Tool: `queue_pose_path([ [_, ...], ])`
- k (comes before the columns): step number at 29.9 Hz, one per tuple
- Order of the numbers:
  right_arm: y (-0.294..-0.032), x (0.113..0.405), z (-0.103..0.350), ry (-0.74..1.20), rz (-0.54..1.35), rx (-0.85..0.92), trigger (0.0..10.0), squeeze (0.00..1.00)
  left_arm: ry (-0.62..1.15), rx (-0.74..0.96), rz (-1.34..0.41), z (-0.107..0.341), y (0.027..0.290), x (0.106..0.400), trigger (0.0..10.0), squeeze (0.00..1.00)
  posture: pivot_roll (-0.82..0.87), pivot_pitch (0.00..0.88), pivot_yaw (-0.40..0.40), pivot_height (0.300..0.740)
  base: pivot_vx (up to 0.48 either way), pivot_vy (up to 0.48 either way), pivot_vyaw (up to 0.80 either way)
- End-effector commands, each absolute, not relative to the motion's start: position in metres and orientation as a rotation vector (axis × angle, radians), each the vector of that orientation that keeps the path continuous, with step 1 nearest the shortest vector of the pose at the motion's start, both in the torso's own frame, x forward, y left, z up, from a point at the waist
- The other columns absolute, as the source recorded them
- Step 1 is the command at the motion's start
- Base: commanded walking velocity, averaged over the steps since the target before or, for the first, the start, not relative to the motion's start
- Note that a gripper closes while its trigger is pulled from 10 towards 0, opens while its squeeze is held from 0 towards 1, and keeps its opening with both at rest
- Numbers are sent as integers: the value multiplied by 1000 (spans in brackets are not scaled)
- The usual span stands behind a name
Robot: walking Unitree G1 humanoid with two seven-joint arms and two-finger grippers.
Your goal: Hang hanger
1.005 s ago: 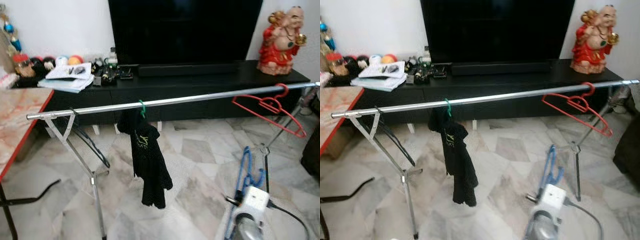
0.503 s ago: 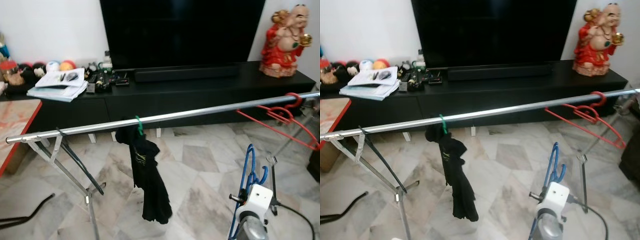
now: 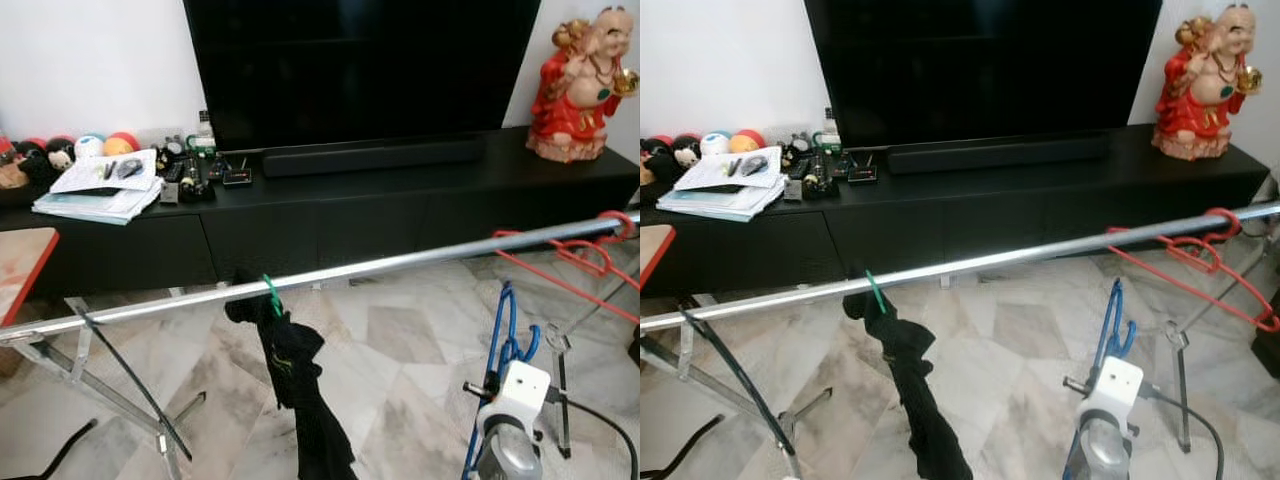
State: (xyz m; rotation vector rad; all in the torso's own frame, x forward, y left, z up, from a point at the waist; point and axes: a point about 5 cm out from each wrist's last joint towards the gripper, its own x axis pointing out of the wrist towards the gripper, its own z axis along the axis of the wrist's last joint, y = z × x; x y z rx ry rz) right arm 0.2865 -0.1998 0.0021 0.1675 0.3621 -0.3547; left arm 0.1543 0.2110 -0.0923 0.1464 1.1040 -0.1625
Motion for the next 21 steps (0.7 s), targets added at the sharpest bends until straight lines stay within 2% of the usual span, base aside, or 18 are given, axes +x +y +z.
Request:
queue_pose_path([
  [1,-209,289,5,365,-378,166,10000,0,1106,169,-173,-92,210,155,10000,0,-82,37,41,740,0,0,0],
  [7,-209,302,16,354,-349,130,10000,0,1107,167,-172,-93,209,155,10000,0,-79,35,41,740,0,0,0],
  [15,-209,333,53,279,-259,-20,10000,0,1106,165,-177,-92,209,155,10000,0,-78,33,41,740,0,0,0],
  [21,-207,338,57,282,-227,-44,10000,0,1107,165,-177,-92,209,155,10000,0,-74,33,42,740,0,0,0],
])
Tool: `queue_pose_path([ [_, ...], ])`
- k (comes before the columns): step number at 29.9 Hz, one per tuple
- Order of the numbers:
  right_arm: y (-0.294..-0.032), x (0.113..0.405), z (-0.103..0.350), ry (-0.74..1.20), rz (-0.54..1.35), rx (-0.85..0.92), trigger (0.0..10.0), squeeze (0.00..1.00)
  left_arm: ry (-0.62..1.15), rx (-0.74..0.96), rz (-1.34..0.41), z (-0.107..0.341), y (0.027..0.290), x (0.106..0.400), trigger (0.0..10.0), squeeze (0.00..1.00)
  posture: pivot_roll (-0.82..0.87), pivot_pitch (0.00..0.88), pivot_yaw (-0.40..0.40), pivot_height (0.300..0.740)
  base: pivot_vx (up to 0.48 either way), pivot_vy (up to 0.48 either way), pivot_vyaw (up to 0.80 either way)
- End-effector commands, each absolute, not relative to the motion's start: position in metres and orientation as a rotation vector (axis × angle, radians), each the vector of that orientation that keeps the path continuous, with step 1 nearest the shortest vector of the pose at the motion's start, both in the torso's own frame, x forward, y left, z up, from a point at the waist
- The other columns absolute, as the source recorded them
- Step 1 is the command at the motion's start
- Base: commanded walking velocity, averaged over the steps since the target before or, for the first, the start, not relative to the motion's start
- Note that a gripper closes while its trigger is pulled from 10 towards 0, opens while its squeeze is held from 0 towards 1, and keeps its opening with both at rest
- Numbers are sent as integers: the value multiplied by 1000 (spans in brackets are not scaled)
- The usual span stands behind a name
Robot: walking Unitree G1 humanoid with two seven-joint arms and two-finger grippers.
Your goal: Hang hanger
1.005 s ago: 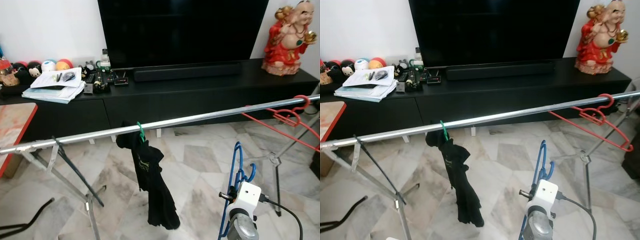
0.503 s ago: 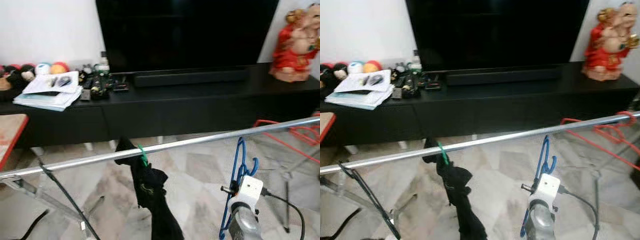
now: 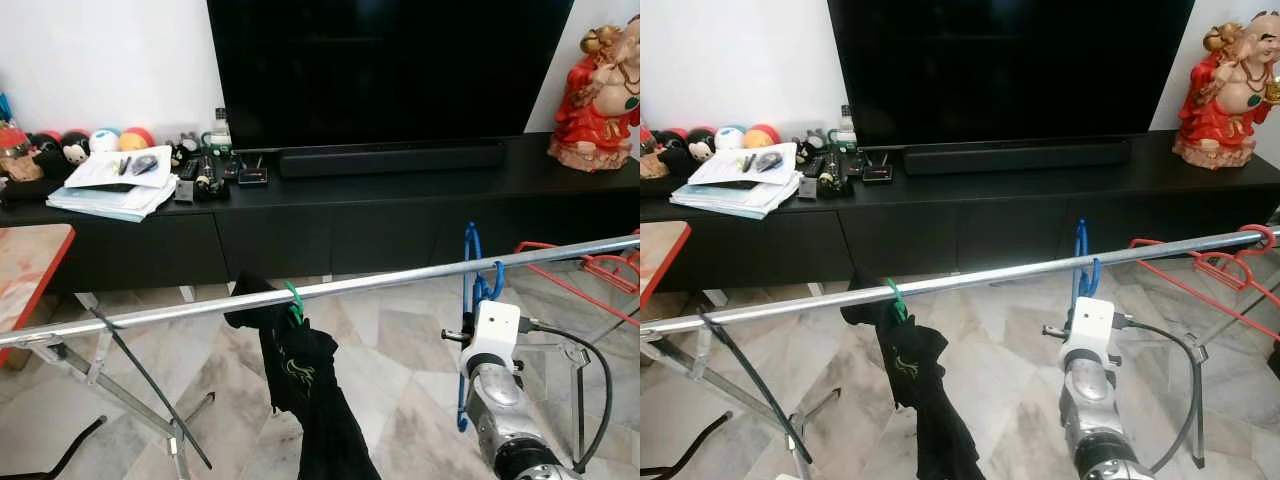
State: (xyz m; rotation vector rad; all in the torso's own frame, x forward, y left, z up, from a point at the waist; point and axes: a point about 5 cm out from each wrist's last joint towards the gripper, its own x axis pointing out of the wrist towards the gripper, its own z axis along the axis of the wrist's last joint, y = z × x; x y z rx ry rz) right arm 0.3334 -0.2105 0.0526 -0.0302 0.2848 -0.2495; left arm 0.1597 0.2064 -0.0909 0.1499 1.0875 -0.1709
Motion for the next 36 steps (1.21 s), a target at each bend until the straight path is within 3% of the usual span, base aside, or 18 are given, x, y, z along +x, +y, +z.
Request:
queue_pose_path([
  [1,-206,339,57,295,-218,-50,10000,0,1108,165,-178,-92,209,155,10000,0,-74,34,43,740,0,0,0],
  [6,-201,341,52,414,-123,-105,10000,0,1109,166,-180,-92,209,156,10000,0,-75,37,45,740,0,0,0],
  [22,-199,357,72,416,-77,-129,10000,0,1114,158,-187,-92,209,156,10000,0,-69,41,45,740,0,0,0],
  [36,-185,345,48,557,21,-111,10000,8,1124,155,-206,-92,209,155,10000,0,-62,44,46,740,0,0,0],
])
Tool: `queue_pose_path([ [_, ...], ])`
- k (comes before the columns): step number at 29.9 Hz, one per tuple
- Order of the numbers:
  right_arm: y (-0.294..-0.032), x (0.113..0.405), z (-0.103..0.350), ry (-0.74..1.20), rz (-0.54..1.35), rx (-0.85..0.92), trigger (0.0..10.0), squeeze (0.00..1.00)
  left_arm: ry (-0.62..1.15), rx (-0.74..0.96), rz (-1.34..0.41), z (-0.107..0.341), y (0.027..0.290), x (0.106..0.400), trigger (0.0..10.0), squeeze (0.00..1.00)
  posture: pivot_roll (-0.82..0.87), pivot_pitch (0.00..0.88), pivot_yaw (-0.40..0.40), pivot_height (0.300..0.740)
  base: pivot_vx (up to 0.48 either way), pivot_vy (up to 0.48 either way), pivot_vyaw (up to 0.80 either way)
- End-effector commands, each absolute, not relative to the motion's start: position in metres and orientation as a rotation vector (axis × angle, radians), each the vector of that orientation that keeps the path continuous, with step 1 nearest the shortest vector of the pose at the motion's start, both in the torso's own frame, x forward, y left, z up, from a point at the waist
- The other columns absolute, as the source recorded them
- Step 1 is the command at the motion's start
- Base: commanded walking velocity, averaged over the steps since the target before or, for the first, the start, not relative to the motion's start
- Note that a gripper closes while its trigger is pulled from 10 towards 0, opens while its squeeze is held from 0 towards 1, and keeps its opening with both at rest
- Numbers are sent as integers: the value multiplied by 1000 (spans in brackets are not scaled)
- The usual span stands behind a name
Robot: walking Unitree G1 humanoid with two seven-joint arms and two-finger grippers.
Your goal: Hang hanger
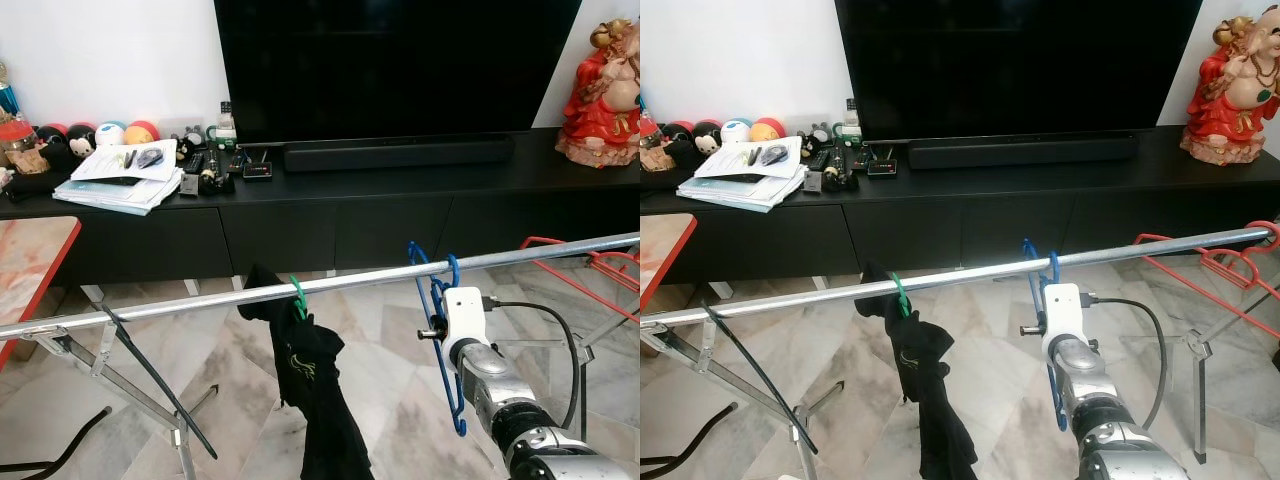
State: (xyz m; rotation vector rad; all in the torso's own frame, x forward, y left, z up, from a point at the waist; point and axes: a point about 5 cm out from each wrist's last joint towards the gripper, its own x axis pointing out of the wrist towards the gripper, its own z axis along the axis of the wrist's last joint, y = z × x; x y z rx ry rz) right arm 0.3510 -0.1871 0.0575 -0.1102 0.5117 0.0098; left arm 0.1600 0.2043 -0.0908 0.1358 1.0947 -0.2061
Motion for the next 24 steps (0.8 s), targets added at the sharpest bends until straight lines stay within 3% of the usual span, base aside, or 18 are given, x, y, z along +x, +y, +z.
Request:
queue_pose_path([
  [1,-186,345,49,542,15,-105,10000,961,1124,156,-205,-92,209,155,10000,0,-65,46,47,740,0,0,0],
  [3,-187,346,51,517,4,-102,10000,1000,1124,157,-205,-92,209,155,10000,0,-67,47,48,740,0,0,0],
  [19,-184,341,59,286,0,-154,10000,1000,1114,164,-199,-92,210,155,10000,0,-76,42,52,740,0,0,0],
  [21,-185,337,59,250,-10,-148,10000,957,1115,165,-201,-92,210,155,10000,0,-77,40,51,740,0,0,0],
  [23,-186,332,58,213,-24,-149,10000,769,1116,165,-202,-92,210,154,10000,0,-80,36,51,740,0,0,0],
  [24,-188,327,58,174,-58,-153,10000,455,1116,165,-203,-92,210,154,10000,0,-83,33,51,740,0,0,0],
])
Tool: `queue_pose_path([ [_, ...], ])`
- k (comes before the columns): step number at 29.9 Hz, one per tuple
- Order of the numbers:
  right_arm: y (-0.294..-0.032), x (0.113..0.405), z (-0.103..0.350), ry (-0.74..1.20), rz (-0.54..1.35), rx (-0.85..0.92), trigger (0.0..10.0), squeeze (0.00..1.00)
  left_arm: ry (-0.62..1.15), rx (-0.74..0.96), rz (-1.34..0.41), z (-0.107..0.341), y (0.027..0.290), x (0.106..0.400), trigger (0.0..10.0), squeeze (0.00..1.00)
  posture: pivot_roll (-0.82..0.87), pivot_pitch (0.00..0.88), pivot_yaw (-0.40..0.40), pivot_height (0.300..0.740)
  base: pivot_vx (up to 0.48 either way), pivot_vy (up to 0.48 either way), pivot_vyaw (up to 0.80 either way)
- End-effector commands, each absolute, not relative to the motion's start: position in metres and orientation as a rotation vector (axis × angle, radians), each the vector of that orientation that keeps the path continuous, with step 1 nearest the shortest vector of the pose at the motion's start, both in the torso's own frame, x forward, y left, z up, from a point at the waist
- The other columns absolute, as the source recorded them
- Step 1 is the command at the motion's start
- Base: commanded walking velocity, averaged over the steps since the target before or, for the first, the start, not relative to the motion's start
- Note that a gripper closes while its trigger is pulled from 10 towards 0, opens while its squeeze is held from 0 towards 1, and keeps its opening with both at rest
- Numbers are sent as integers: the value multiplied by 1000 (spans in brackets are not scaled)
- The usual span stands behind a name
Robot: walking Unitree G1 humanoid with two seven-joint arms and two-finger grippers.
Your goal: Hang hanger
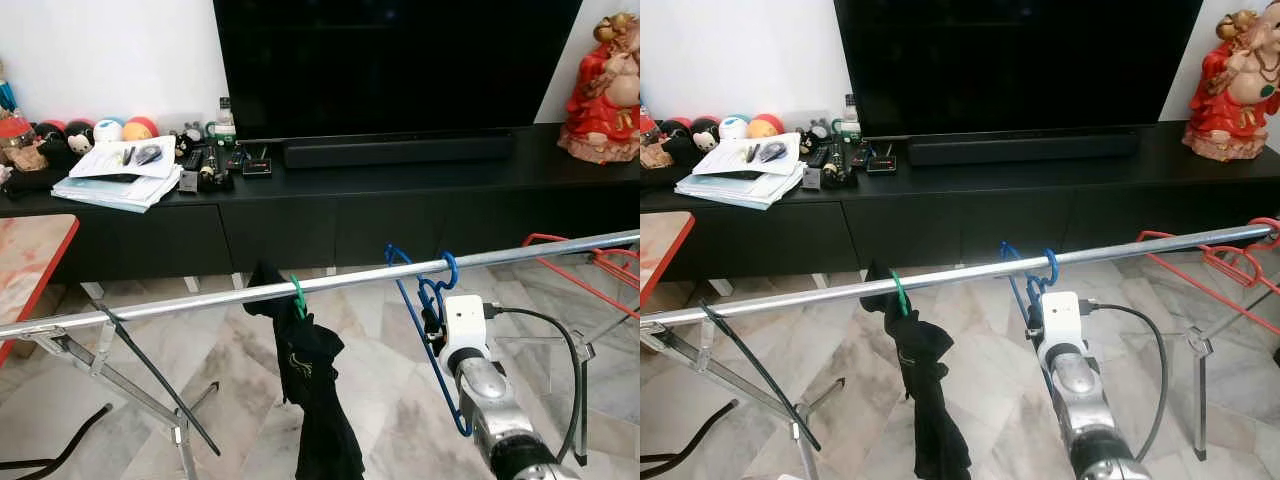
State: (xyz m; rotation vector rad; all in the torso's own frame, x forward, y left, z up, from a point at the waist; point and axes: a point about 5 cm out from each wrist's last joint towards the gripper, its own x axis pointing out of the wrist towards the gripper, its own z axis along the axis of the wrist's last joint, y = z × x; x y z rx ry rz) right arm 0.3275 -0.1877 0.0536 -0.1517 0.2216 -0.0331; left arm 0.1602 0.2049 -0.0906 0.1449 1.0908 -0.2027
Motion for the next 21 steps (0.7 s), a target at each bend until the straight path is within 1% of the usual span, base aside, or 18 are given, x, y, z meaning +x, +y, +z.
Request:
queue_pose_path([
  [1,-189,324,59,156,-78,-154,10000,455,1116,165,-203,-92,210,154,10000,0,-83,31,51,740,0,0,0],
  [2,-190,317,58,120,-94,-145,10000,490,1116,166,-205,-93,210,153,10000,0,-85,27,52,740,0,0,0],
  [4,-191,312,58,99,-96,-143,10000,490,1116,166,-205,-93,210,153,10000,0,-89,24,52,740,0,0,0],
  [6,-192,295,58,37,-134,-118,10000,447,1114,165,-206,-93,210,153,10000,0,-95,17,53,740,0,0,0],
  [7,-192,291,58,25,-138,-120,10000,227,1113,165,-206,-93,210,153,10000,0,-96,13,53,740,0,0,0],
  [8,-192,287,58,14,-141,-122,10000,227,1112,165,-206,-93,210,152,10000,0,-97,11,53,740,0,0,0],
  [9,-192,282,57,8,-145,-120,10000,0,1109,166,-206,-93,210,153,10000,0,-99,7,54,740,0,0,0],
  [12,-190,265,56,-10,-143,-114,10000,0,1100,171,-202,-93,211,152,10000,0,-103,0,52,740,0,0,0],
  [13,-190,265,56,-10,-143,-114,10000,0,1100,171,-202,-93,211,152,10000,0,-103,0,52,740,0,0,0],
  [15,-184,249,52,-2,-92,-142,10000,0,1097,174,-201,-93,211,152,10000,0,-102,0,52,740,0,0,0],
  [18,-179,238,48,11,-51,-154,10000,0,1094,177,-200,-93,211,152,10000,0,-102,0,50,740,0,0,0],
  [19,-176,229,44,35,-16,-159,10000,0,1091,180,-199,-92,211,152,10000,0,-104,0,51,740,0,0,0],
  [21,-175,225,41,53,12,-171,10000,0,1090,181,-198,-92,211,152,10000,0,-106,0,51,740,0,0,0],
])
